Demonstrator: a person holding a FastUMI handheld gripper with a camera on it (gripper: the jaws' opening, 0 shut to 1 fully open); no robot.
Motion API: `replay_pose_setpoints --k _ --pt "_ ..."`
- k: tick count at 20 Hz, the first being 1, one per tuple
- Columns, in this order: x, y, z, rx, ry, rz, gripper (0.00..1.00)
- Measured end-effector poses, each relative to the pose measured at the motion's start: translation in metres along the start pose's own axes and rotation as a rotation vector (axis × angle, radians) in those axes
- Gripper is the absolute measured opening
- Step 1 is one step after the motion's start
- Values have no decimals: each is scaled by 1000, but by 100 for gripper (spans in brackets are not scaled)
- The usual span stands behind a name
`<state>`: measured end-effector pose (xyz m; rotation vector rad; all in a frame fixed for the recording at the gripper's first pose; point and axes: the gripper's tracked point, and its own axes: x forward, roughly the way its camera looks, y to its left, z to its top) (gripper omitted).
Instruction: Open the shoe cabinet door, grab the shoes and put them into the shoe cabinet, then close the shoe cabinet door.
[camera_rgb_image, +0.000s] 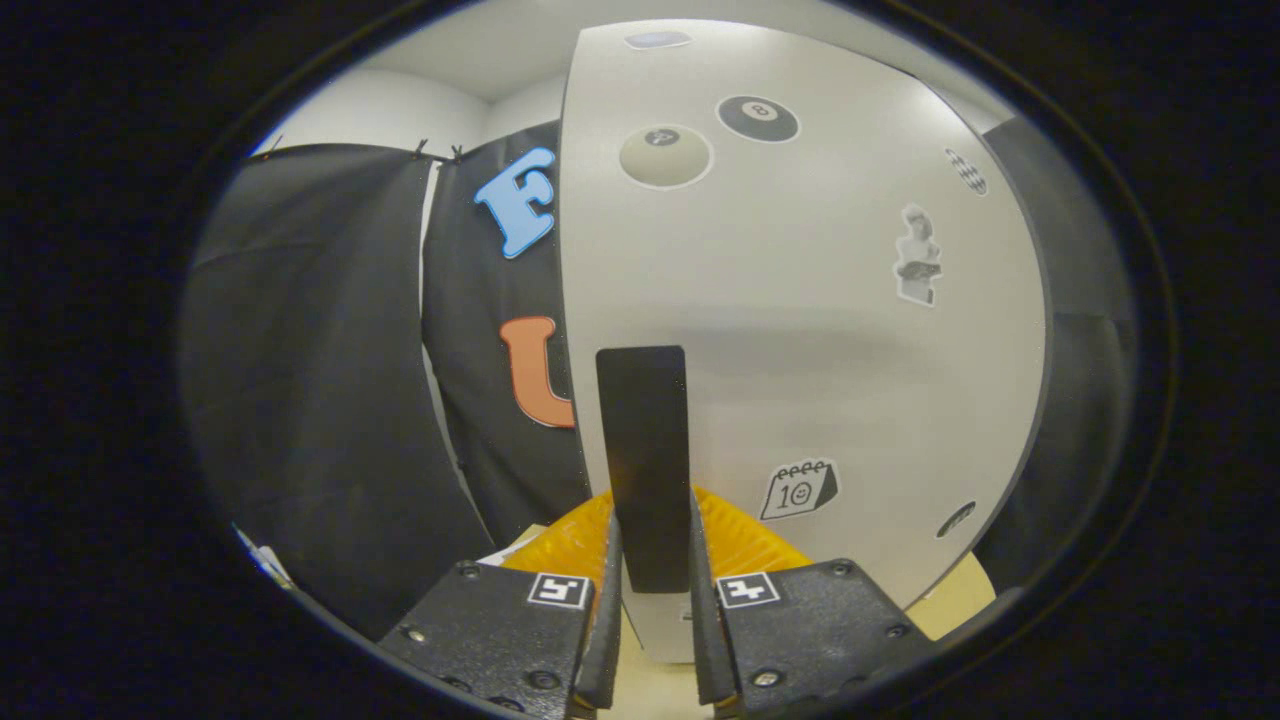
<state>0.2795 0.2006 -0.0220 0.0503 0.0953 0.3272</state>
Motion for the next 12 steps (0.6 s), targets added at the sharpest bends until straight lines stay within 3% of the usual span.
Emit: replay_pose_setpoints --k 12 --pt "-142 -44 -20 1 -9 -33 28"
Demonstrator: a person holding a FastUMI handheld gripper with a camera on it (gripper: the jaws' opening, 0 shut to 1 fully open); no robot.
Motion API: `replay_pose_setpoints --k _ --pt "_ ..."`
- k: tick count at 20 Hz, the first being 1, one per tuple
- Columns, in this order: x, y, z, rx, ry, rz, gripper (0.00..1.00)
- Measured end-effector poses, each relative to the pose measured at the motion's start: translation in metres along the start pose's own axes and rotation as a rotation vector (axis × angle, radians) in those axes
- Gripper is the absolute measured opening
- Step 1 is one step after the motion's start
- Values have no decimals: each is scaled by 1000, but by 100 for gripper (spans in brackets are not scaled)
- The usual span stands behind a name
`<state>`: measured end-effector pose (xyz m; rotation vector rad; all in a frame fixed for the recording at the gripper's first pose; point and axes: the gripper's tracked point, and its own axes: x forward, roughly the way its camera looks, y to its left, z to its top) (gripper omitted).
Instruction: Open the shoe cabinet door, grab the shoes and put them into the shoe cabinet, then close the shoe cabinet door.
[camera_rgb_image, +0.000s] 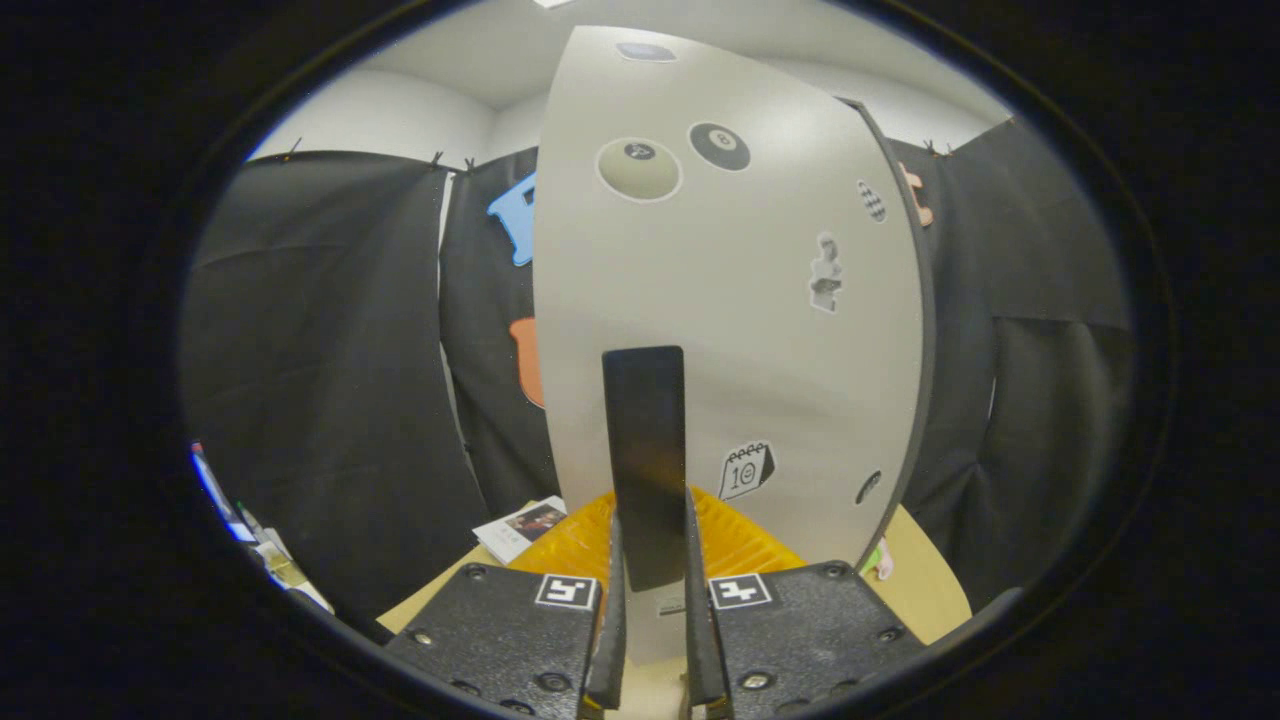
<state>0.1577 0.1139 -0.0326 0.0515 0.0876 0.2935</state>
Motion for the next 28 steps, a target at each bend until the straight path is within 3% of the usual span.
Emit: replay_pose_setpoints --k 10,20,28 --pt "-96 -70 -8 4 7 -123 22" --pt "-131 -125 -3 -13 36 -119 12" --pt "-159 -200 3 -7 35 -208 4"
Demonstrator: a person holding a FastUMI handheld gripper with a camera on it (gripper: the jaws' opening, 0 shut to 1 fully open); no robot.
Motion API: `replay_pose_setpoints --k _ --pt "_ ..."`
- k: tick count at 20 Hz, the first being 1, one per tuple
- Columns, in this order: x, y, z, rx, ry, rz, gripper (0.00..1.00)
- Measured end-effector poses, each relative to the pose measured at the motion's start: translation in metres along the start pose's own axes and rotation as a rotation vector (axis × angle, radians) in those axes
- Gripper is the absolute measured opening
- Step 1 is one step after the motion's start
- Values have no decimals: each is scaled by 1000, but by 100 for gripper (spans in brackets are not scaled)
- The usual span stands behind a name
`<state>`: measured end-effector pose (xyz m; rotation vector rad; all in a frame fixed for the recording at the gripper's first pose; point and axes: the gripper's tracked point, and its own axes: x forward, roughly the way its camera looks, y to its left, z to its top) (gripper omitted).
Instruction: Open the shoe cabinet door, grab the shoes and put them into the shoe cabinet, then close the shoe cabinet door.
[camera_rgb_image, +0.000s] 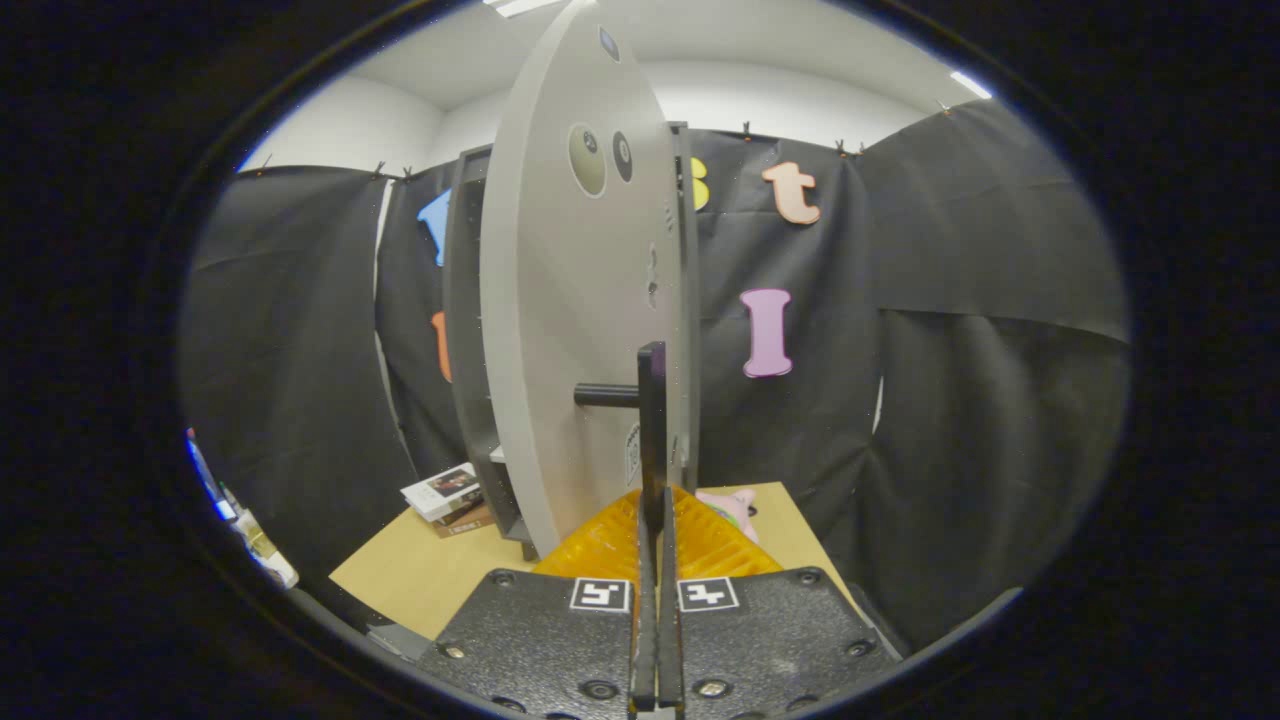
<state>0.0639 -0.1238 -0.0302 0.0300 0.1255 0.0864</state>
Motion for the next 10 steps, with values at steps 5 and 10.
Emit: replay_pose_setpoints --k 5,10 --pt "1 -48 4 50 -10 -75 4" --pt "-1 -57 2 93 -4 -39 4"
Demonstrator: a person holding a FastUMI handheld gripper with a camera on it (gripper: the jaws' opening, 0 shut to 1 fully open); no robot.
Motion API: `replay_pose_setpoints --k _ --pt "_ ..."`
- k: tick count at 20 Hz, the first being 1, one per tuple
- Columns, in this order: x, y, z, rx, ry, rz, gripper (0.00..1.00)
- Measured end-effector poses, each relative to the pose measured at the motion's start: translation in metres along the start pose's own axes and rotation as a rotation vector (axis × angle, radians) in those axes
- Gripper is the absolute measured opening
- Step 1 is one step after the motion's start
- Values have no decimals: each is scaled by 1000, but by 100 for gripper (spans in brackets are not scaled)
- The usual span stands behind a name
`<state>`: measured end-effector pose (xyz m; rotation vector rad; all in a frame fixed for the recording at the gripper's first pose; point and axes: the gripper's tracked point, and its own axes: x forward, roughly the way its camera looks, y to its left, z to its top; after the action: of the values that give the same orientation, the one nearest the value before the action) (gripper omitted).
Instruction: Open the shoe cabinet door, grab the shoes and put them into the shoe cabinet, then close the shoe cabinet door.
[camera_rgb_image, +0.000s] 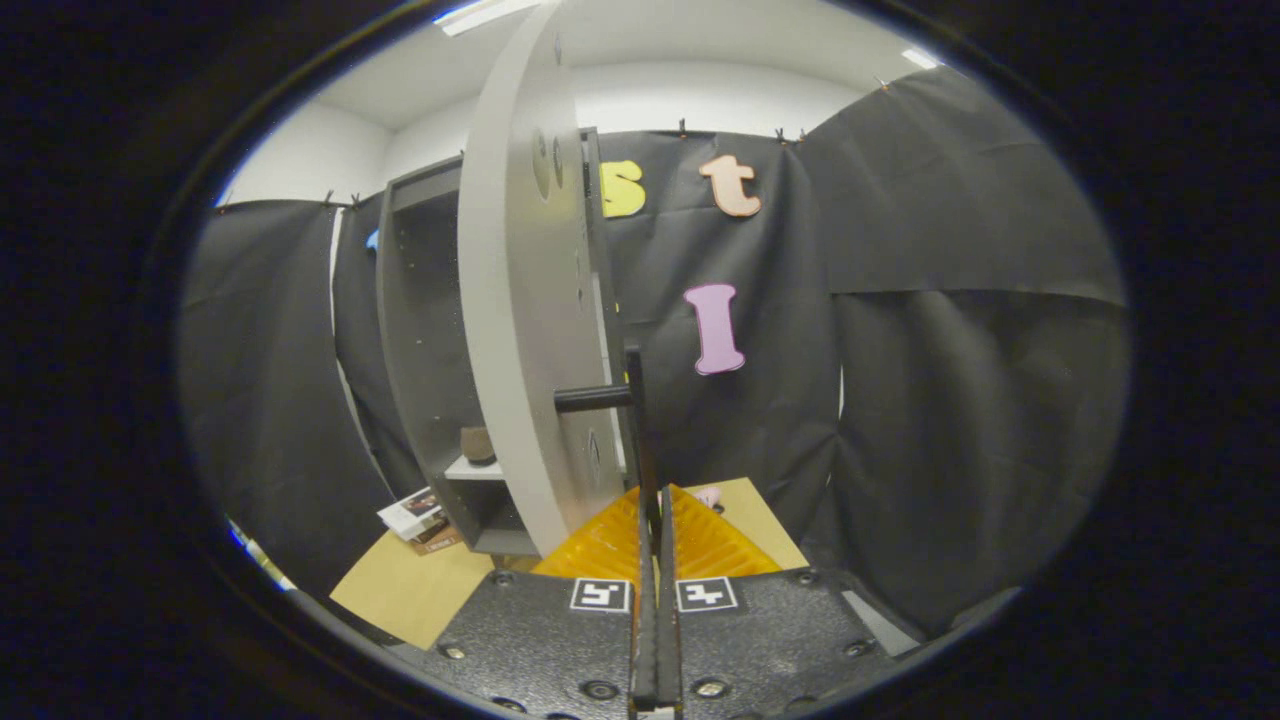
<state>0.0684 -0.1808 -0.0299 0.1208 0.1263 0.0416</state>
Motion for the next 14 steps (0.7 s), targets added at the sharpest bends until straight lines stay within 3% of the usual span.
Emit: replay_pose_setpoints --k 6,10,14 --pt "-32 -12 -10 -10 2 -78 10" --pt "-75 -12 -23 -5 -32 -148 43" --pt "-98 28 -76 -50 -14 -153 71"
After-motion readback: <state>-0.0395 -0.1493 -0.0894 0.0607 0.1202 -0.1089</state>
